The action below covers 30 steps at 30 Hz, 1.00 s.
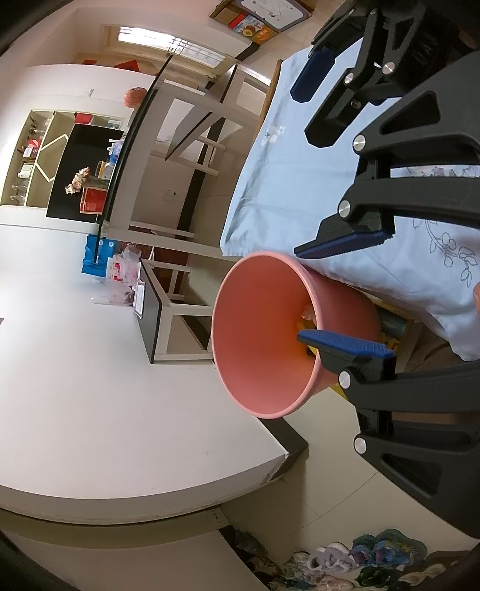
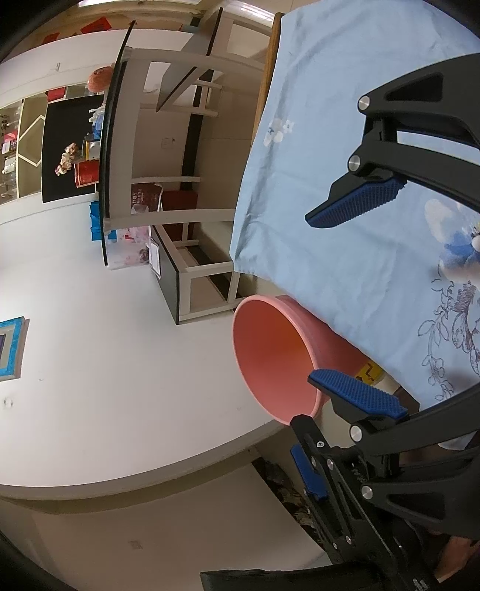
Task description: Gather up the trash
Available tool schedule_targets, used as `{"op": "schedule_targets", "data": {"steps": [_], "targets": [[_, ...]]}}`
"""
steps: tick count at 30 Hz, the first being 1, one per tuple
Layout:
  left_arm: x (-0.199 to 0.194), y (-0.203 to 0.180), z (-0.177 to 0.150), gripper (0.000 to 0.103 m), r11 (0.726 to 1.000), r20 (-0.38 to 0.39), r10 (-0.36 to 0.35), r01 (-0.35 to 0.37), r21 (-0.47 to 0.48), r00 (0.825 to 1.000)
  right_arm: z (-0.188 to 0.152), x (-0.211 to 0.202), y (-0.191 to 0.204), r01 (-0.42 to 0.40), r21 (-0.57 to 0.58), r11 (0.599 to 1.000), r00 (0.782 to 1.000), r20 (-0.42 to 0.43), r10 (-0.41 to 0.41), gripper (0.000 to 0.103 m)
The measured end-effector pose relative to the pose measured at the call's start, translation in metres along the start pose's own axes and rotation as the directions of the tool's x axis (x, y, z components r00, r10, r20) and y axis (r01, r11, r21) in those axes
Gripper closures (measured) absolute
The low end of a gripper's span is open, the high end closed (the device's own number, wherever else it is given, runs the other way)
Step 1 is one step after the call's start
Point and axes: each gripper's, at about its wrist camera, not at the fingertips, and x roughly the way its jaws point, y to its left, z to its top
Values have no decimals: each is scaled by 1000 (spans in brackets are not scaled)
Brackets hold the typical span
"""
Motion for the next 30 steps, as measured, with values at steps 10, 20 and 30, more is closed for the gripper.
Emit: {"op": "schedule_targets", "data": {"steps": [10,20,30], "targets": [[0,0,0,63,1000,-2,-1,1,3,1000,-2,2,0,1,2,1000,1000,-5,-1,26],[6,-1,-8,63,1000,-15,-2,2,14,1000,-6,3,-3,3,8,1000,1000,-7,-3,26],[8,-4,-11,63,1000,-21,-3,4,24,1000,-8,4,-5,5,12,1000,1000,-10,-5,26]]}}
